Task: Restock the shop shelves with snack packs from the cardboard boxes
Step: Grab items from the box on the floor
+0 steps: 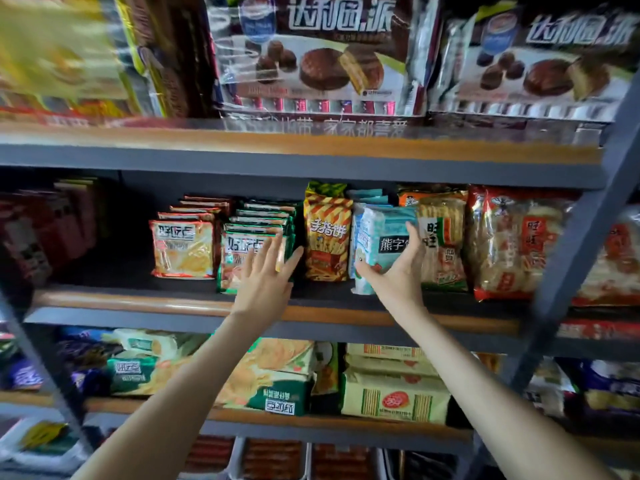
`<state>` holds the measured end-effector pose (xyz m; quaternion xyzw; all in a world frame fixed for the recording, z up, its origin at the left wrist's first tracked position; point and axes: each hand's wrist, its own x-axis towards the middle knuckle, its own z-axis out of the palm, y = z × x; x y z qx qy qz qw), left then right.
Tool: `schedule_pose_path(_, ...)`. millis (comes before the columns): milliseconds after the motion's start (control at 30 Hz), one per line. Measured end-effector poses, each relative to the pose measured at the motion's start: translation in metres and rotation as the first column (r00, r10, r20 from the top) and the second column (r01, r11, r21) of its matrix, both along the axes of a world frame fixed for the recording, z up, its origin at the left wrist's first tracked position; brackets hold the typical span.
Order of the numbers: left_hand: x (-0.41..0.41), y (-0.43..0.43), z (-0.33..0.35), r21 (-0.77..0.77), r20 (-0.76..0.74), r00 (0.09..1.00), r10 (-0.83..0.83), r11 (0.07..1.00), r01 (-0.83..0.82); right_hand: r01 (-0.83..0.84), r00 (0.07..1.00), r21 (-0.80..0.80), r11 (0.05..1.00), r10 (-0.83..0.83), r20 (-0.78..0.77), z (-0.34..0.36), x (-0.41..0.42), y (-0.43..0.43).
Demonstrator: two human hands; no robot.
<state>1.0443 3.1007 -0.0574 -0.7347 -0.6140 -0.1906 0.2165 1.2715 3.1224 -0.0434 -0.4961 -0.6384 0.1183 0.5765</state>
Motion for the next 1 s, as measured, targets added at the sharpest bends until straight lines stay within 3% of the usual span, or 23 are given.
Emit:
schedule_pose_path(67,-0.018,0.011,0.005,-0.064,-0.076,0.996,0.052,0.996,-0.057,0.028,0.995,-0.065,0.997,-0.021,0.097,-0.005,-0.008,0.018)
schedule_pose_path(233,-0.049,0.034,0.003,-0.031,-0.198,0.98,0.025,0.999,-0.031,0.16,0.956,-0.214,0.964,-0.097,0.276,-0.011,-0.018,0.05)
schedule_pose_path(333,-0.055,0.043,-0.005,0.008,-0.172,0.984,-0.05,0.999,0.052,0.207,0.942,-0.232,0.951,-0.13,0.309,-0.009,-0.021,0.058)
schedule_pose_path(500,-0.055,0.043,-0.006,-0.057,-0.063,0.994,-0.094,0.994,0.091,0.283,0.908,-0.276,0.919,-0.164,0.386,-0.013,-0.026,0.056)
schedule_pose_path(567,-0.052,0.037,-0.006,-0.004,-0.007,0.994,-0.106,0.994,0.106,0.391,0.823,-0.224,0.893,-0.231,0.519,-0.013,-0.028,0.045)
schedule_pose_path(633,-0.047,0.024,-0.01,0.036,0.066,0.991,-0.114,0.993,0.112,0.431,0.744,-0.036,0.902,-0.332,0.58,-0.015,-0.033,0.027)
schedule_pose_path(700,-0.045,0.004,-0.023,0.093,0.157,0.978,-0.138,0.988,0.125,0.341,0.772,0.154,0.927,-0.37,0.517,-0.02,-0.044,0.004)
schedule_pose_path(800,-0.052,-0.042,-0.058,0.133,0.226,0.963,-0.145,0.984,0.117,0.094,0.856,0.283,0.954,-0.223,0.466,-0.04,-0.073,-0.036)
schedule_pose_path(900,-0.08,-0.103,-0.104,0.068,0.259,0.965,-0.037,0.997,0.02,-0.168,0.86,0.244,0.955,0.021,0.51,-0.075,-0.112,-0.074)
schedule_pose_path(1000,-0.125,-0.181,-0.159,-0.098,0.297,0.939,0.173,0.984,-0.15,-0.367,0.8,0.121,0.922,0.246,0.547,-0.127,-0.159,-0.11)
